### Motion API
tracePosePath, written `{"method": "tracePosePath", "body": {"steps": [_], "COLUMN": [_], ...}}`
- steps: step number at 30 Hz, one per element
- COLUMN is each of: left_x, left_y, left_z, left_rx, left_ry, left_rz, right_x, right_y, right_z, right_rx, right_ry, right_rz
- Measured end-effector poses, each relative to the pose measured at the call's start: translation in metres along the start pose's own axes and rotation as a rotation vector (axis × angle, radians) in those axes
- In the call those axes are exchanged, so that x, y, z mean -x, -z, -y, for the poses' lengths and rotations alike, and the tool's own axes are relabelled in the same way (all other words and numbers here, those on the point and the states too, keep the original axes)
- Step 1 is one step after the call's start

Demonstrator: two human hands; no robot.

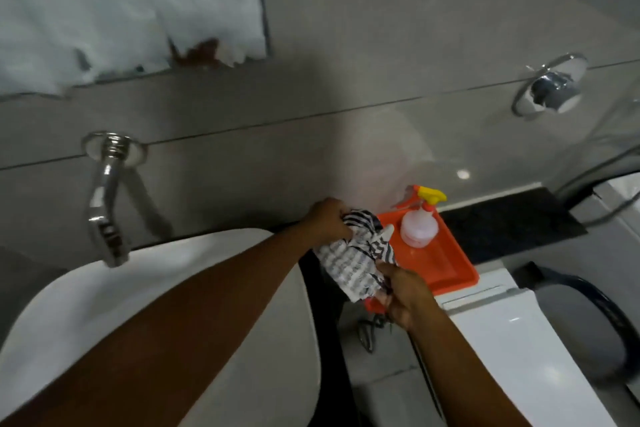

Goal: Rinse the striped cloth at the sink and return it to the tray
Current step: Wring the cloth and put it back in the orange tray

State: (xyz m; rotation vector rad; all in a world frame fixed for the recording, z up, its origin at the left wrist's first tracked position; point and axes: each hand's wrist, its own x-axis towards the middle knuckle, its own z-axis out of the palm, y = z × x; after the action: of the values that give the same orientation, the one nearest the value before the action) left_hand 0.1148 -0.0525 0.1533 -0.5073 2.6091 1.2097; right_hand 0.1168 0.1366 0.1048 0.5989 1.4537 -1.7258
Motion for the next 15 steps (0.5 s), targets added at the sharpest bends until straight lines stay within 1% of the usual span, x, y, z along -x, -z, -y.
{"method": "tracePosePath", "body": {"steps": [2,4,8,11,13,15], "left_x": [-0.036,-0.068,-0.115,-0.134,-0.137,-0.134], "left_y": [-0.031,-0.062,-0.101,-0.121,-0.134,-0.142], "left_z": [-0.009,-0.007,0.006,0.02,0.031,0.034], "left_rx": [-0.181,-0.279,-0.445,-0.531,-0.528,-0.535], "left_ry": [-0.037,-0.029,-0.035,-0.019,-0.002,0.029], "left_rz": [0.066,0.092,0.143,0.192,0.228,0.243], "right_x": [-0.022,-0.047,-0.094,-0.12,-0.13,-0.135], "right_y": [0.015,0.025,0.035,0.038,0.042,0.045], "right_z": [-0.001,0.0,0.008,0.005,-0.001,-0.005], "right_rx": [-0.014,-0.012,0.124,0.087,0.085,0.186], "right_ry": [-0.049,-0.085,-0.142,-0.179,-0.175,-0.167], "right_rz": [-0.053,-0.062,-0.057,-0.007,0.001,-0.025]}}
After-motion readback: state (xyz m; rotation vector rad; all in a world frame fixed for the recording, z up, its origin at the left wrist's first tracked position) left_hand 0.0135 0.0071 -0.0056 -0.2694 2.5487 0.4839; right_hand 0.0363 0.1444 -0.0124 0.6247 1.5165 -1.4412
